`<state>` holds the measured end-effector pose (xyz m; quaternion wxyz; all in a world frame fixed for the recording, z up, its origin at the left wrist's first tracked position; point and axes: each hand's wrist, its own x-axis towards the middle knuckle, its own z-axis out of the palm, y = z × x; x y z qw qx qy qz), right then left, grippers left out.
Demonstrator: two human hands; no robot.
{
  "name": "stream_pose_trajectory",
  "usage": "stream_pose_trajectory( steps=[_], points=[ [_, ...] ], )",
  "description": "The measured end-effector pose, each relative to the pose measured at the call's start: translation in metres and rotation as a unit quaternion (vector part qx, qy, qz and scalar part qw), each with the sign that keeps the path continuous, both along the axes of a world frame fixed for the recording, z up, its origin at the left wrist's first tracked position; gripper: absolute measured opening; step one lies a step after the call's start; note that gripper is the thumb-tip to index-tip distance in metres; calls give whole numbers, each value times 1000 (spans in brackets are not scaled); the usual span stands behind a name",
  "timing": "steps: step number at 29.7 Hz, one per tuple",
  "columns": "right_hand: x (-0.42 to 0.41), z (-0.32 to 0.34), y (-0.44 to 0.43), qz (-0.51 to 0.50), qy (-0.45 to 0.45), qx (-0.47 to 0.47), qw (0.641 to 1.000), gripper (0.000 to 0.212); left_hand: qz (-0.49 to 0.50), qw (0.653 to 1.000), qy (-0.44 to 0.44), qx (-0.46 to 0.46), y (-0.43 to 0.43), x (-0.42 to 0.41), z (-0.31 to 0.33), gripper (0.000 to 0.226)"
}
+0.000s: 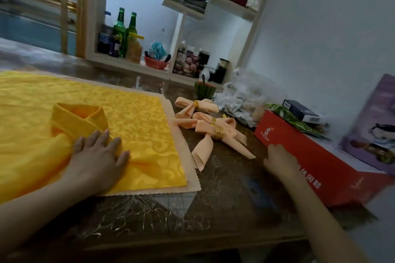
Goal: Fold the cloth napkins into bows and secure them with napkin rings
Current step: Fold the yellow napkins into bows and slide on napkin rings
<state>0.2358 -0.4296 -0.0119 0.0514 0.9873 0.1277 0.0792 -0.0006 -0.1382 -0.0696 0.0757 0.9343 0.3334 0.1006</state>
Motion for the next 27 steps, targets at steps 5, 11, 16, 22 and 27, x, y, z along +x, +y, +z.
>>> stream_pose_trajectory(
  steps=[5,11,16,22,27],
  points=[
    [-2,-1,4,20,5,-89,996,15,-21,999,1,27,-4,-3,1,52],
    [-55,42,39,163,-134,77,975,10,-59,997,34,48,-2,-2,6,53],
    [-121,46,133,462,34,201,863,2,-53,995,62,60,8,-1,16,55],
    [-106,20,216,484,242,158,826,15,-26,1000,-1,4,17,13,24,41],
    [-111,-4,209,436,273,325,793,19,15,986,-133,-97,26,12,15,36]
  ],
)
